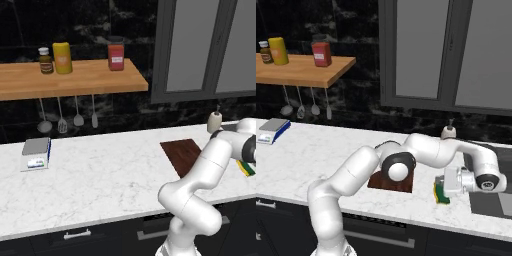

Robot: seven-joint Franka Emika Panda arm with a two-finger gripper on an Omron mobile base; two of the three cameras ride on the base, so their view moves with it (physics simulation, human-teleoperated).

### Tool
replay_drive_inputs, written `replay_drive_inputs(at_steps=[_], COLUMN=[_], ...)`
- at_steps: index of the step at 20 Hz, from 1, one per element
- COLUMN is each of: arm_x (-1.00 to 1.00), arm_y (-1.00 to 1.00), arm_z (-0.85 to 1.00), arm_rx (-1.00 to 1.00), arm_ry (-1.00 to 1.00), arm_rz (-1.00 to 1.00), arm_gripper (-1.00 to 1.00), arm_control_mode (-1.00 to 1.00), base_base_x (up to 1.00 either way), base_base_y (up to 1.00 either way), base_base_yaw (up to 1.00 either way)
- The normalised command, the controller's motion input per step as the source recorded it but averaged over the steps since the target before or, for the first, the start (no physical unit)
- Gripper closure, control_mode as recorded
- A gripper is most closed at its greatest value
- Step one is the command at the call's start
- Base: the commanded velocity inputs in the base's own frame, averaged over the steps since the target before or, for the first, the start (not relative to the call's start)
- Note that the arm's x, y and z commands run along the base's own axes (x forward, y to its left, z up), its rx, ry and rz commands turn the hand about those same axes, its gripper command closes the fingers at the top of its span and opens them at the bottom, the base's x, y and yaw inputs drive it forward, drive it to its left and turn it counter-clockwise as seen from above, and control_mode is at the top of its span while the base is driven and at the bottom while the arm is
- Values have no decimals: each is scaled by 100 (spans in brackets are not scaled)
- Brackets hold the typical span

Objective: Pick up the sponge from the counter and clean the cutting board by briefly scrubbing or pressing down on the cutting board. Once finished, release the sponge.

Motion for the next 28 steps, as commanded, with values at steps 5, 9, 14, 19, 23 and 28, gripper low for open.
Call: replay_drive_inputs(at_steps=[5, 9, 14, 19, 23, 28], arm_x=[19, -5, -33, -59, -53, -26], arm_y=[0, -6, -36, -51, -42, -32], arm_z=[-17, -18, 22, 94, 98, 56], arm_rx=[1, 0, 0, 0, 0, 0], arm_ry=[-5, -6, 0, 20, 47, 48], arm_rz=[0, 0, 0, -13, -37, -59], arm_gripper=[100, -100, -100, -100, -100, -100], arm_control_mode=[-100, -100, -100, -100, -100, -100], base_base_x=[0, 0, 0, 0, 0, 0], base_base_y=[0, 0, 0, 0, 0, 0], base_base_yaw=[0, 0, 0, 0, 0, 0])
